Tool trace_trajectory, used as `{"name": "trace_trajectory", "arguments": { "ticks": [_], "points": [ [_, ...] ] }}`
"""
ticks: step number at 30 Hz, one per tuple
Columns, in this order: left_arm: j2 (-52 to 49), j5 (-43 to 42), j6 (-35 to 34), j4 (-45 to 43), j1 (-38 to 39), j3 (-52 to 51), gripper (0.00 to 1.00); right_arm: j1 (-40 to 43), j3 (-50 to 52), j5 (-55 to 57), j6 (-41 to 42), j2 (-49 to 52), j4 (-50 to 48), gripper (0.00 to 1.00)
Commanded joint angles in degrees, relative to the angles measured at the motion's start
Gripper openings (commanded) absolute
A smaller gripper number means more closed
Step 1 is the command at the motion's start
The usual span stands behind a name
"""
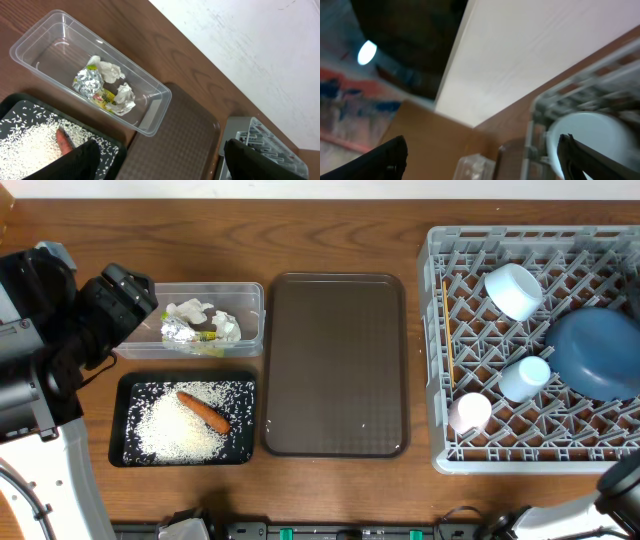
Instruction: Sort waste into correct bins and load items into the dishwasher rack
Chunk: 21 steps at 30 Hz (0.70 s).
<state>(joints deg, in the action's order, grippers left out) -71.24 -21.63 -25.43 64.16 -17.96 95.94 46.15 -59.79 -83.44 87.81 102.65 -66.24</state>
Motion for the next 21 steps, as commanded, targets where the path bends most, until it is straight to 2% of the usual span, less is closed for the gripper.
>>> {"name": "trace_trajectory", "arguments": {
  "ticks": [1, 5, 12, 14, 21],
  "points": [
    [0.1, 0.5, 0.8, 0.1, -0.2, 0.3, 0.82, -6.3, -2.8, 3.7, 0.9, 0.2, 0.0, 0.96],
    [0.1, 0.5, 0.8, 0.1, -0.2, 0.3, 0.82, -13.7, -6.3, 5.7, -2.1, 0.2, 4.9, 0.97],
    [0.1, 0.5, 0.8, 0.1, -0.2, 0.3, 0.82, -25.4, -13.9, 14.9, -13.9, 0.2, 28.6, 0.97],
    [0.1, 0.5, 0.8, 0.1, -0.2, 0.3, 0.82, -28.3, -15.7, 18.8, -20.5, 0.2, 35.7, 0.98],
    [0.1, 0.5, 0.8, 0.1, -0.2, 0.3, 0.82, -39.1, -21.3, 36.4, -56.6, 0.2, 67.1, 0.98]
  ]
}}
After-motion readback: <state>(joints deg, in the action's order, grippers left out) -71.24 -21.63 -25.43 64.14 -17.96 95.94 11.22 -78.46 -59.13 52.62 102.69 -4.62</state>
